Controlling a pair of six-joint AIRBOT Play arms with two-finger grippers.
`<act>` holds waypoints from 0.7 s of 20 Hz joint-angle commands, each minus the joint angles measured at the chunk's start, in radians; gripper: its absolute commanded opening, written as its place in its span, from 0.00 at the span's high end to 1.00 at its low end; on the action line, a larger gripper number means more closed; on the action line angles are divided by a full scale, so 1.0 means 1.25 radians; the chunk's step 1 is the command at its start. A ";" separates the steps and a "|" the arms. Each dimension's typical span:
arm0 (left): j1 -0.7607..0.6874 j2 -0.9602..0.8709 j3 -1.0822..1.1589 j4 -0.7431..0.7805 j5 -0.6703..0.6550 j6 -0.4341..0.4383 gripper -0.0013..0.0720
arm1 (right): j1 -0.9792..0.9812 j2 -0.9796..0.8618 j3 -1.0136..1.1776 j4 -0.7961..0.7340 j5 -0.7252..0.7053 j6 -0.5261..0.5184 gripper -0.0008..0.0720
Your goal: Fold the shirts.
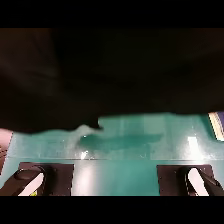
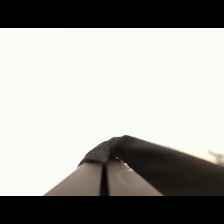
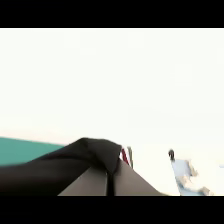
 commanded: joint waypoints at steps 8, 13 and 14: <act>0.000 -0.250 -0.547 0.055 -0.103 -0.016 0.95 | 0.161 -0.359 -0.260 -0.036 0.239 0.045 0.97; 0.000 -0.508 -0.551 0.044 0.047 0.005 0.95 | 0.239 -0.612 -0.276 -0.106 0.167 0.075 0.97; 0.000 -0.541 -0.543 0.042 0.097 0.005 0.95 | 0.248 -0.657 -0.245 -0.106 0.136 0.075 0.97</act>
